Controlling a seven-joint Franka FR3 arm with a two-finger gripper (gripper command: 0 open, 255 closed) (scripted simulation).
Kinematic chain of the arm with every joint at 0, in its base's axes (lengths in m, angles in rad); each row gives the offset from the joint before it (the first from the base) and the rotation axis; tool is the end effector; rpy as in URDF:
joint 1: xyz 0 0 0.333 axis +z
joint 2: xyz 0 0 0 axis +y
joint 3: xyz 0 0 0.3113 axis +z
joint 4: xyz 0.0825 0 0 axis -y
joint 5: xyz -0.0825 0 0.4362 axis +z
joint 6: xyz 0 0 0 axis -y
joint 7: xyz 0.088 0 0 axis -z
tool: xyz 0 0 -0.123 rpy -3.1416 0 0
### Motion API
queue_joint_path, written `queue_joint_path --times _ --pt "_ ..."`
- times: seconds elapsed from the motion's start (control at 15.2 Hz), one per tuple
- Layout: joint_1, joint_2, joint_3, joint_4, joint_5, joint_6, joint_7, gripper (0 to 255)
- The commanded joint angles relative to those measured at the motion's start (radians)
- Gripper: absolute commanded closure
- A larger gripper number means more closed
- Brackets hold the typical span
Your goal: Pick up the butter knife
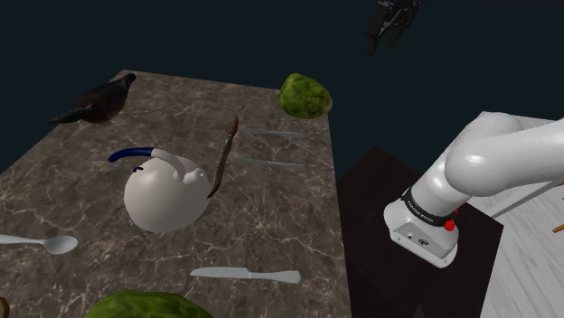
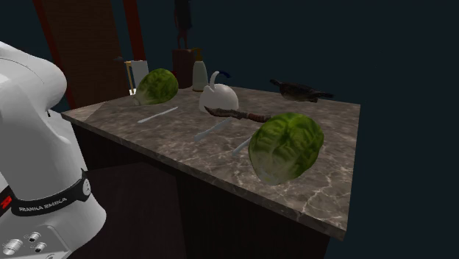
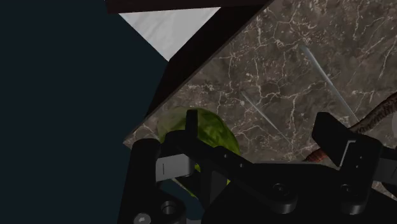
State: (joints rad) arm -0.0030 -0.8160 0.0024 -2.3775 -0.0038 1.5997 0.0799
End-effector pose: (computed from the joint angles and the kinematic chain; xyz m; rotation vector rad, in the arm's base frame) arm 0.3578 -0.0005 0.5734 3.1344 -0.1273 0.0602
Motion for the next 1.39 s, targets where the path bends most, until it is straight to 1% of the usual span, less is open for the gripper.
queue_joint_path --times 0.0,0.33,0.66,0.99,1.32 --pt "0.000 0.000 0.000 0.000 0.000 0.000 0.000 0" --pt "0.046 0.132 -0.011 -0.042 -0.011 0.160 -0.105 0" --pt "0.089 0.287 -0.015 -0.054 -0.018 0.312 -0.207 0" --pt "0.130 0.458 -0.013 -0.039 -0.022 0.452 -0.304 0" --pt "0.166 0.635 0.000 0.002 -0.027 0.575 -0.397 0"
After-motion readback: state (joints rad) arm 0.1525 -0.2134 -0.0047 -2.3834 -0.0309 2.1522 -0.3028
